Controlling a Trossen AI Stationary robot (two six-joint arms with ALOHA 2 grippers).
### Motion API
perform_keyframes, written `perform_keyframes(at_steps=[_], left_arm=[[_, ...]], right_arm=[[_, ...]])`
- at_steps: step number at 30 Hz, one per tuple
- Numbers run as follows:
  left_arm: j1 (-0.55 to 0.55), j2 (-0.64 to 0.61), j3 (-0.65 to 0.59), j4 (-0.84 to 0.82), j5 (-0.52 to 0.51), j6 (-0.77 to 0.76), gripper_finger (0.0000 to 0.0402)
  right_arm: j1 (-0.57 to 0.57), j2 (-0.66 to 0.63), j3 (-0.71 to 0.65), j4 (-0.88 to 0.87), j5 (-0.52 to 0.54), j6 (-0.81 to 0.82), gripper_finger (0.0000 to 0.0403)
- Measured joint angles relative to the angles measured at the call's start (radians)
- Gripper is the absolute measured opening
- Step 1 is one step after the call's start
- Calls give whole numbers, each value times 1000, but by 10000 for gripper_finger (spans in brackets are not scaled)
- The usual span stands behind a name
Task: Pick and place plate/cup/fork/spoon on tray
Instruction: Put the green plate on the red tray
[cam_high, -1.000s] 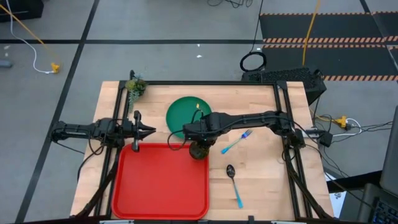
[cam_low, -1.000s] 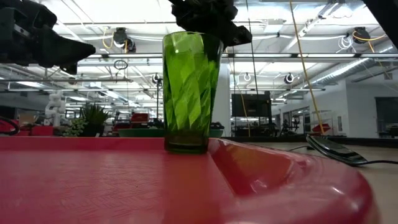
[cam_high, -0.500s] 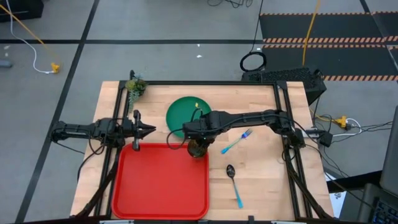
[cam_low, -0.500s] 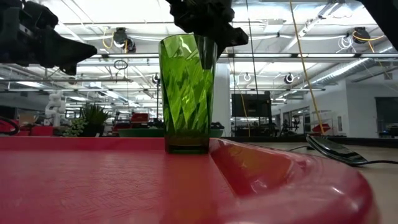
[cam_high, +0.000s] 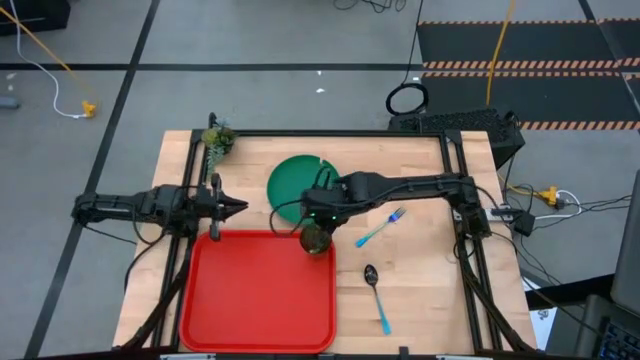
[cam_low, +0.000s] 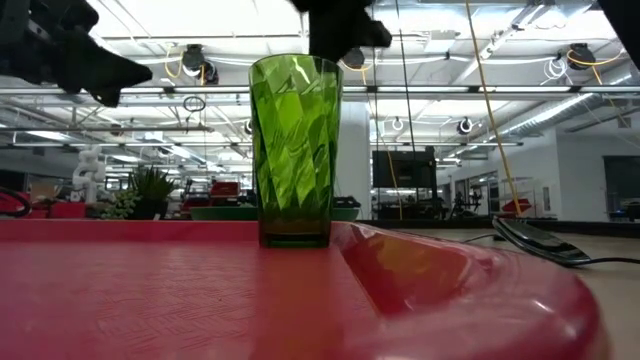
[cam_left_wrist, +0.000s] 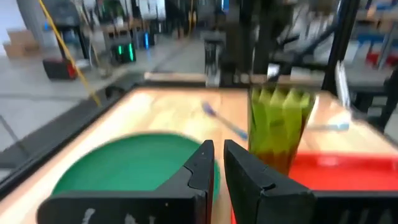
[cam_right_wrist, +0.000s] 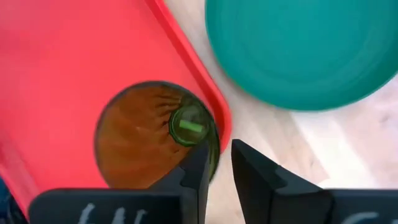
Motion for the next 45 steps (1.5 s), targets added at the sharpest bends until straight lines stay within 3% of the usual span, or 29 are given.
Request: perform_keyframes(at_steps=[9,17,23,34,45], left_arm=[[0,275,171,-78,-12,-24,42],[0,586,341,-175,-34,6,42],[0,816,458,-332,-66,67,52],[6,1110,525,-304,-167,222,171],[68,1308,563,-278,-169,375,169]], right_arm=[[126,-147,-49,30,254,-56,62],[255,-259,-286,130,456,-83,62],[298,-361,-552,324,459,-121,62],[346,-571,-860,536,459,-134,61],[358,-753,-1089,667,402,-186,61]])
